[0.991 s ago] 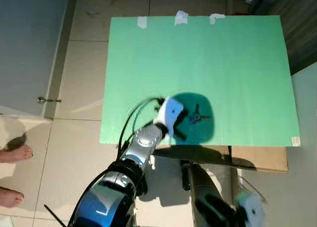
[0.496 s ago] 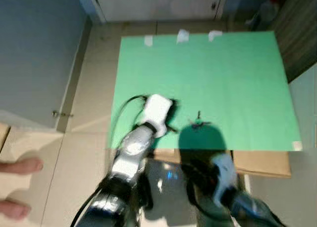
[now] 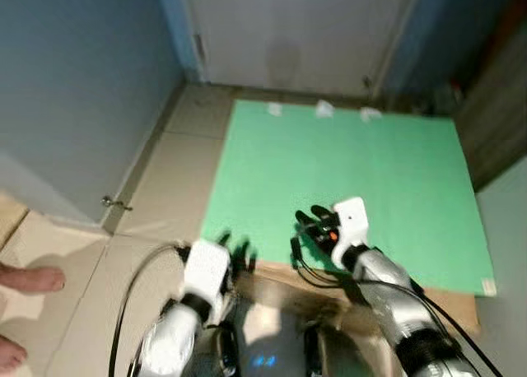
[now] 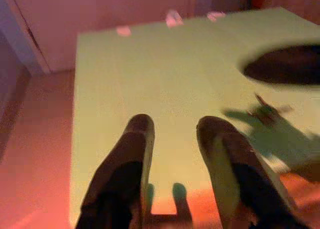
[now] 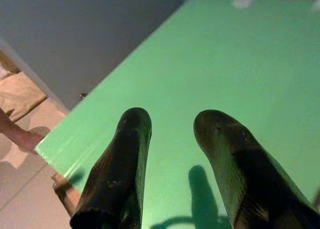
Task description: Hang keys on a hook
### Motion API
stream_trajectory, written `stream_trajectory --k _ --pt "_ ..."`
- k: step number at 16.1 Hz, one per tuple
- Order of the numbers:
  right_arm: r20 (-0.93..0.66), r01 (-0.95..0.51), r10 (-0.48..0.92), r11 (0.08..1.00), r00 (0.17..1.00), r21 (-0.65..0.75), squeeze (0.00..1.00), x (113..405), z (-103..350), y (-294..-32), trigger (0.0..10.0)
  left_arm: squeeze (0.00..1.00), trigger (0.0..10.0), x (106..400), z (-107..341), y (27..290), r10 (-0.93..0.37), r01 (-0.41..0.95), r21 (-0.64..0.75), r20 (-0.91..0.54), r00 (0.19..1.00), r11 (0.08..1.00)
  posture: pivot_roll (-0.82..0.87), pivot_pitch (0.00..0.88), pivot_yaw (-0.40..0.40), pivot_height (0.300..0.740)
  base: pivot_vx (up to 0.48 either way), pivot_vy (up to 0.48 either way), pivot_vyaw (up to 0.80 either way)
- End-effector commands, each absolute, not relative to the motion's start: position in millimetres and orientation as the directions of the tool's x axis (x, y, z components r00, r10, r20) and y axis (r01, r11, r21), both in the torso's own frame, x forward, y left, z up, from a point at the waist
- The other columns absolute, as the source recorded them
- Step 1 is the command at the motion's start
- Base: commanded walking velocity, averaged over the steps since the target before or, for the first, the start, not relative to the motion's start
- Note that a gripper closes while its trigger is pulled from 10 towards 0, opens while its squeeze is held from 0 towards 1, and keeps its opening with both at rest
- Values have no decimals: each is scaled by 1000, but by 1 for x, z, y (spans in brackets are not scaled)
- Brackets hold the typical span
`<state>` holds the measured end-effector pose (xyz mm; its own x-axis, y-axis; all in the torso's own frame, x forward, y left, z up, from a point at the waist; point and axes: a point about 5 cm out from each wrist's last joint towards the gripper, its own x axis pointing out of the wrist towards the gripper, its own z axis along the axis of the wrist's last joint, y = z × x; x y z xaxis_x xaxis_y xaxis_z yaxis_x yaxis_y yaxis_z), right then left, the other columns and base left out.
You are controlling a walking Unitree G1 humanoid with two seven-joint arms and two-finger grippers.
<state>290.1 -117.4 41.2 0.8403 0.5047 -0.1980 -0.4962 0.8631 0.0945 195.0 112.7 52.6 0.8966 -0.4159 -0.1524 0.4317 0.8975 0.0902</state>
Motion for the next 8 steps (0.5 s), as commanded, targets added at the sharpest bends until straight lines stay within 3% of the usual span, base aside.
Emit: stream_trajectory --k 1,8 --pt "-223 -493 499 866 838 84 0 289 34 -117 10000 1000 10000 194 55 109 -454 470 87 -157 877 878 7 138 -13 740 0 0 0" --pt "-180 -484 487 873 855 66 0 301 38 -116 10000 1000 10000 211 63 102 -527 537 38 -144 838 843 -33 124 -4 740 0 0 0"
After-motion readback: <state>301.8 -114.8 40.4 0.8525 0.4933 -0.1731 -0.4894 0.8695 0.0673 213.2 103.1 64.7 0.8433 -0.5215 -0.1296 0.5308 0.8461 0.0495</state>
